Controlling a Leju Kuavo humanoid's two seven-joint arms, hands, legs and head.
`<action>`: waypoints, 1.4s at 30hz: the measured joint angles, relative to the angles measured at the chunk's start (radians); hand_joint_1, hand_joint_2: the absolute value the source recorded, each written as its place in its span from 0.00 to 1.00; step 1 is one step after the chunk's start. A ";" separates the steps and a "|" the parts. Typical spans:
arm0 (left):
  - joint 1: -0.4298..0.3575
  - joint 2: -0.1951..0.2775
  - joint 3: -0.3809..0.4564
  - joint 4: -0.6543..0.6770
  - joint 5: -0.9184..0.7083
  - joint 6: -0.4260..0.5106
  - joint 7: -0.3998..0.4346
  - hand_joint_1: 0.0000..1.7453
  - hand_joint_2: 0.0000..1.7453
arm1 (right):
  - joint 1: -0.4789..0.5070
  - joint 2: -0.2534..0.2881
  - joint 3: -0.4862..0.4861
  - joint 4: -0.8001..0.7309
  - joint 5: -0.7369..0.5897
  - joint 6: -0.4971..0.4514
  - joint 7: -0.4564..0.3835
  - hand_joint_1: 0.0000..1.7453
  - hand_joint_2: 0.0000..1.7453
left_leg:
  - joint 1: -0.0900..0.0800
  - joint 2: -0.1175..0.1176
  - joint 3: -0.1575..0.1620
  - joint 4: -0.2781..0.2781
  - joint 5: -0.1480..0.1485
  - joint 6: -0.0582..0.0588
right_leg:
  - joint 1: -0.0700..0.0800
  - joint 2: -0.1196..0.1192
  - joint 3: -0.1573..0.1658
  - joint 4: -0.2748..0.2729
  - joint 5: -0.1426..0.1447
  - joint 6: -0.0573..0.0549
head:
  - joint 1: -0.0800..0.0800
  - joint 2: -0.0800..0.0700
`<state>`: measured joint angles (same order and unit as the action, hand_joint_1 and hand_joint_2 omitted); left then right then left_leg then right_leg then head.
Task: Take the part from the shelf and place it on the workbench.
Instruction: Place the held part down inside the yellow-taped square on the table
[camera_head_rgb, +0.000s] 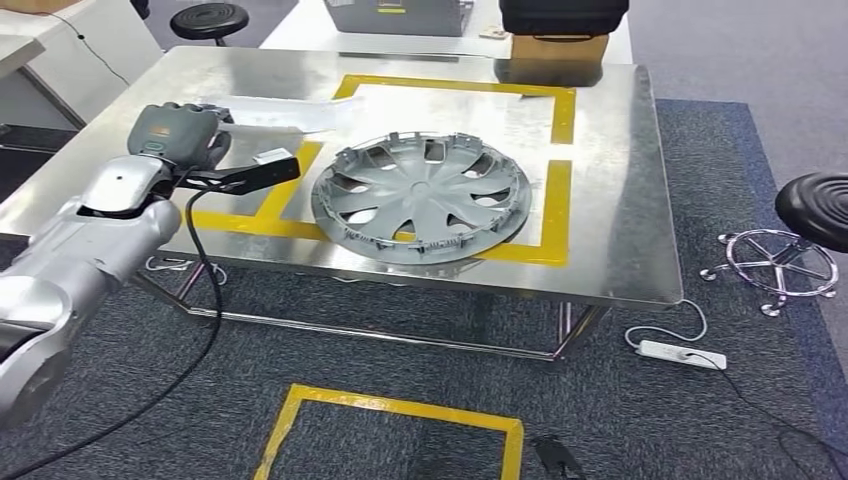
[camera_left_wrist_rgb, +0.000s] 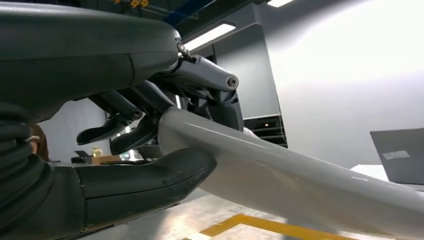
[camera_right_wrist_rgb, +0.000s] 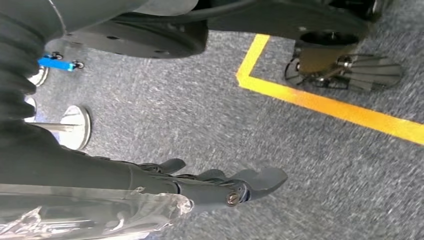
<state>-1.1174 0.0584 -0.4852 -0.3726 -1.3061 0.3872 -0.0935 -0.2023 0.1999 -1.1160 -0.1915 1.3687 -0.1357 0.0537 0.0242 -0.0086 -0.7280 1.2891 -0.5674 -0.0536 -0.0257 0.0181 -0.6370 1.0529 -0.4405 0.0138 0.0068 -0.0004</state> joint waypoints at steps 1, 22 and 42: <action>0.003 0.000 0.000 0.000 0.000 0.000 0.001 1.00 1.00 | 0.002 0.000 0.000 0.000 0.000 0.000 0.000 0.00 1.00 | -0.004 0.000 -0.029 0.005 0.032 0.006 | 0.000 0.001 0.015 0.000 -0.011 0.000 | 0.000 0.000; 0.014 -0.005 0.019 0.001 -0.002 -0.004 -0.018 1.00 1.00 | -0.006 0.002 0.000 0.000 0.000 0.000 -0.001 0.00 1.00 | -0.019 -0.013 0.156 -0.297 0.111 0.038 | 0.022 -0.009 -0.083 -0.035 0.105 0.025 | -0.007 0.000; -0.007 -0.016 0.020 0.002 -0.025 -0.020 0.023 1.00 1.00 | -0.007 -0.002 0.000 0.000 -0.001 0.000 -0.001 0.00 1.00 | -0.017 -0.008 0.166 -0.329 0.116 0.016 | 0.023 0.011 -0.080 -0.047 0.121 0.004 | -0.013 0.000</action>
<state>-1.1242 0.0420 -0.4650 -0.3704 -1.3311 0.3669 -0.0707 -0.2090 0.1984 -1.1162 -0.1919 1.3680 -0.1362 0.0526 0.0074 -0.0165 -0.5622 0.9601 -0.4519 -0.0375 -0.0025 0.0287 -0.7170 1.0059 -0.3194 0.0179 -0.0061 -0.0004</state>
